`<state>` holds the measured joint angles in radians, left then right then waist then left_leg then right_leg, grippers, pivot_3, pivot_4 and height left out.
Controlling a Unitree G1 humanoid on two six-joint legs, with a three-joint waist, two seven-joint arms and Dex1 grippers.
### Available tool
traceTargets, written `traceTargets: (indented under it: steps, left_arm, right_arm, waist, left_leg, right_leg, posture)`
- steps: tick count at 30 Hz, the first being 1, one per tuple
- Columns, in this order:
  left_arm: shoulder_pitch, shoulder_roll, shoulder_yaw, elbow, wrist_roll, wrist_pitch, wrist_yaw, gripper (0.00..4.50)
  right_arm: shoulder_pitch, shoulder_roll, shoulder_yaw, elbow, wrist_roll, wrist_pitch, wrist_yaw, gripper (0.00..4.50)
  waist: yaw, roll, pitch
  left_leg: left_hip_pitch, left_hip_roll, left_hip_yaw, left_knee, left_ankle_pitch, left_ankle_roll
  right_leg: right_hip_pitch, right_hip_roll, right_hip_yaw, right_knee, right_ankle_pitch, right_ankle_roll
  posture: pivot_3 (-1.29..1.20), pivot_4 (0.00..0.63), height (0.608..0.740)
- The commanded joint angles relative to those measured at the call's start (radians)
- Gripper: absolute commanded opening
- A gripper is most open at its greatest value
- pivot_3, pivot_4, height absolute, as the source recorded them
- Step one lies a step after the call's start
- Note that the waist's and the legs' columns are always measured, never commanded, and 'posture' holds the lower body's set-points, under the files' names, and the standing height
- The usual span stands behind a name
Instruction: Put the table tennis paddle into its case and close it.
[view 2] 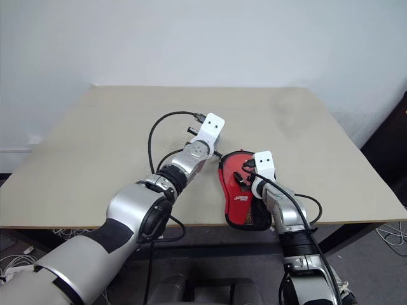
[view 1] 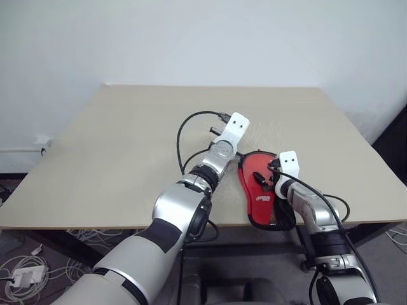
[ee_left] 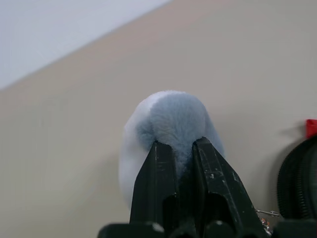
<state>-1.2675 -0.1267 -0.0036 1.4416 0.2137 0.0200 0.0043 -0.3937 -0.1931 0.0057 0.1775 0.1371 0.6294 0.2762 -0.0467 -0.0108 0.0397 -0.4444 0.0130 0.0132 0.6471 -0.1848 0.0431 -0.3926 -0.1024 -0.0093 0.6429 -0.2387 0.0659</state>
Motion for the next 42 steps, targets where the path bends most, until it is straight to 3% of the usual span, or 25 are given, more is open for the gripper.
traceTargets:
  steps: [1,3,10,13,15,20,23,28,35,38,42]
  left_arm:
    - [-0.028,-0.012,0.025,-0.073,-0.028,-0.102,-0.159,0.01]
    - [-0.010,-0.016,0.021,-0.074,-0.022,-0.114,-0.225,0.01]
    - [0.059,0.014,0.016,-0.076,-0.008,-0.129,-0.259,2.29]
    - [0.068,0.044,-0.028,-0.083,0.042,-0.187,-0.196,3.36]
    - [0.068,0.055,-0.027,-0.086,0.040,-0.216,-0.191,3.36]
    - [0.093,0.094,-0.021,-0.112,0.001,-0.358,-0.401,3.36]
    - [0.113,0.127,-0.007,-0.133,-0.017,-0.460,-0.424,3.36]
    - [0.148,0.159,0.042,-0.154,-0.108,-0.439,-0.642,3.36]
    - [0.216,0.199,0.088,-0.233,-0.224,-0.401,-0.867,3.36]
    - [0.368,0.234,0.069,-0.426,-0.298,-0.315,-1.060,3.36]
    - [0.534,0.193,-0.028,-0.727,-0.320,-0.174,-1.093,3.36]
  right_arm:
    - [0.038,0.003,0.025,0.064,-0.023,0.027,-0.009,4.50]
    - [0.035,0.004,0.023,0.071,-0.024,0.022,-0.012,4.50]
    - [0.037,0.011,0.032,0.065,-0.022,0.014,-0.010,4.50]
    - [0.033,0.012,0.017,0.059,-0.011,-0.005,-0.002,4.50]
    - [0.025,0.015,0.003,0.058,0.000,-0.019,-0.001,4.50]
    - [-0.009,0.036,-0.092,0.032,0.099,-0.063,0.050,4.50]
    - [-0.015,0.030,-0.111,0.017,0.126,-0.073,0.078,4.50]
    - [-0.020,0.006,-0.158,-0.044,0.195,-0.075,0.131,4.50]
    - [-0.074,-0.018,-0.213,-0.009,0.192,-0.084,0.052,4.50]
    - [-0.156,-0.038,-0.267,-0.007,0.218,-0.078,0.013,4.50]
    - [-0.250,-0.052,-0.308,0.009,0.252,-0.052,-0.017,4.50]
  waist:
    - [0.000,0.000,0.000]
    - [0.000,0.000,0.000]
    - [0.000,0.000,-0.001]
    - [0.000,0.000,-0.001]
    - [0.000,0.000,-0.001]
    - [0.000,0.000,0.000]
    - [0.000,0.001,0.000]
    - [0.000,0.003,0.001]
    - [0.004,0.004,0.002]
    - [-0.003,0.009,0.002]
    - [0.002,0.011,0.002]
  left_leg:
    - [0.000,0.000,0.000,0.000,0.000,0.000]
    - [0.000,0.000,0.000,0.000,0.000,0.000]
    - [0.000,0.000,-0.001,0.000,0.000,0.000]
    - [0.001,0.000,0.000,0.000,0.000,0.000]
    - [0.000,0.000,-0.001,0.000,0.000,0.000]
    - [0.000,0.000,0.000,0.000,0.000,0.000]
    - [0.000,0.000,0.000,0.000,0.000,0.000]
    - [-0.002,0.000,0.000,0.000,0.000,0.000]
    - [-0.002,-0.001,0.001,0.002,0.000,0.000]
    - [-0.002,0.000,0.001,0.001,0.000,0.000]
    - [-0.001,0.000,0.001,-0.002,0.003,0.005]
  right_leg:
    - [0.000,-0.001,0.000,0.000,0.000,0.000]
    - [0.001,-0.001,-0.001,-0.001,0.000,0.000]
    - [0.001,-0.001,-0.001,-0.001,0.000,-0.001]
    - [0.001,-0.001,-0.001,-0.001,0.000,-0.001]
    - [0.001,-0.001,-0.001,-0.001,0.000,0.000]
    - [0.001,-0.001,-0.001,-0.001,0.000,-0.001]
    - [0.001,-0.001,-0.001,-0.001,0.000,-0.001]
    - [0.001,-0.001,0.000,0.000,0.000,-0.001]
    - [0.001,-0.001,0.000,-0.001,0.000,-0.001]
    - [0.001,-0.001,0.000,0.000,0.001,-0.001]
    - [0.000,0.000,0.003,0.001,0.001,-0.001]
  posture:
    - [0.00,0.000,0.716]
    - [0.00,0.000,0.716]
    - [0.00,0.000,0.716]
    - [0.00,0.000,0.716]
    - [0.00,0.000,0.716]
    - [0.00,0.000,0.716]
    - [0.00,0.000,0.716]
    - [0.00,0.000,0.716]
    - [0.00,0.000,0.716]
    - [0.00,0.000,0.716]
    - [0.00,0.000,0.716]
